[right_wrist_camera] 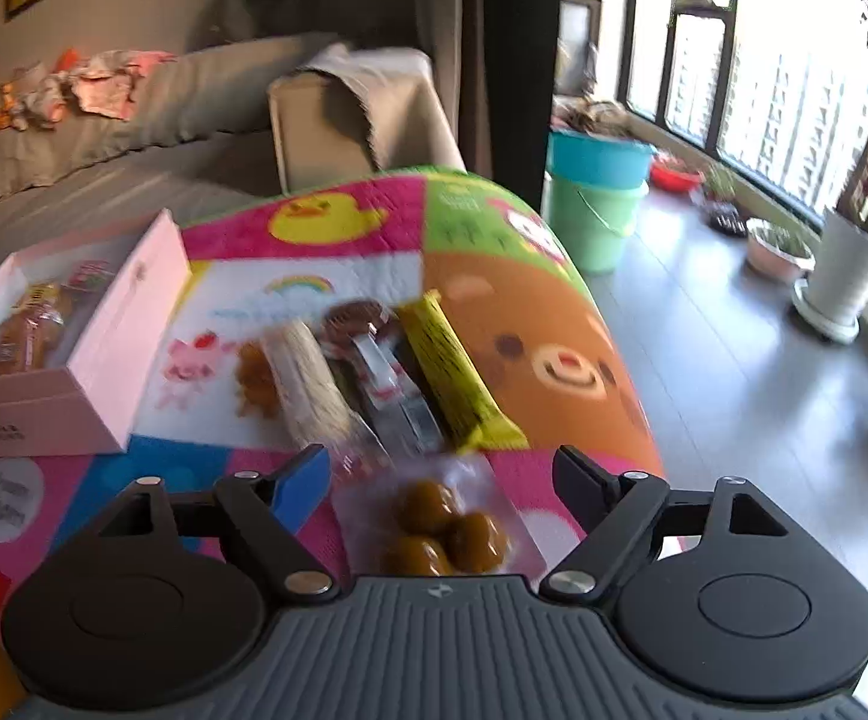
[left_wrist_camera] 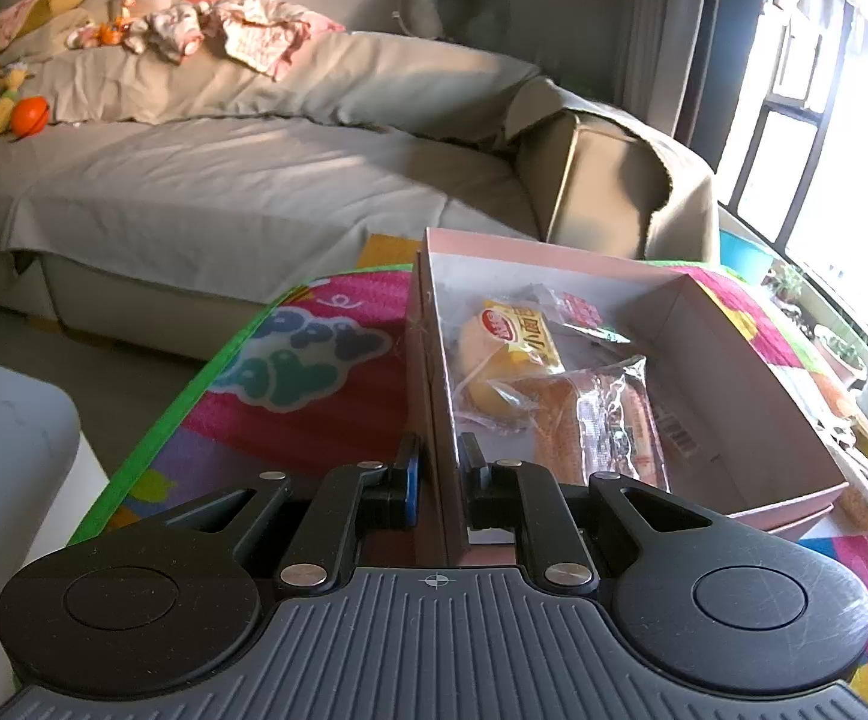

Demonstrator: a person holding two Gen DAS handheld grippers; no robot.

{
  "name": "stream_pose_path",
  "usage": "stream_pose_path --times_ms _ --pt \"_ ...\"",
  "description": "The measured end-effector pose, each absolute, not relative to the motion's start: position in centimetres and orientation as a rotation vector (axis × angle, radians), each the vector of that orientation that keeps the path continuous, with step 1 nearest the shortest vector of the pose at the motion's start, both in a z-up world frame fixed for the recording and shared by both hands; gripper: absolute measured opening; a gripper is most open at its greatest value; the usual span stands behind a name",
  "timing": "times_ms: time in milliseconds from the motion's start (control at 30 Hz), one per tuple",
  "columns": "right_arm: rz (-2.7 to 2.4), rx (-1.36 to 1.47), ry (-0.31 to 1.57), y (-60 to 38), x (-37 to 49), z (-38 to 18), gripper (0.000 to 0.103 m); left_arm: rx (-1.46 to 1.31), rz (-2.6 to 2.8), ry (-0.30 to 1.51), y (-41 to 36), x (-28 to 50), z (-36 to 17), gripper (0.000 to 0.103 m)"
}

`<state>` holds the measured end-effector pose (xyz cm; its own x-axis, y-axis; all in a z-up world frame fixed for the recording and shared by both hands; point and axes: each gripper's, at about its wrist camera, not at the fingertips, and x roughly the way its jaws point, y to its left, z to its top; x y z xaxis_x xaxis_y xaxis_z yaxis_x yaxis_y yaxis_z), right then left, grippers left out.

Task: Organize objects
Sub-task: 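Move the right tool to the clear grain-stick packet and grasp it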

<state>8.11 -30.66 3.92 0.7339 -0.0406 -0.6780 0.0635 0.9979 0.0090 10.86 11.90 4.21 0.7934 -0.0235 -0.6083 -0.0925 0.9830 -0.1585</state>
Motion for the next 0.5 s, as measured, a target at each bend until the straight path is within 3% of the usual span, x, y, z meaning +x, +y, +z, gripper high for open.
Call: stream_pose_path --times_ms 500 --pt "0.079 -0.045 0.730 -26.1 11.9 3.1 0.083 -0.184 0.037 0.653 12.0 10.8 4.2 0.015"
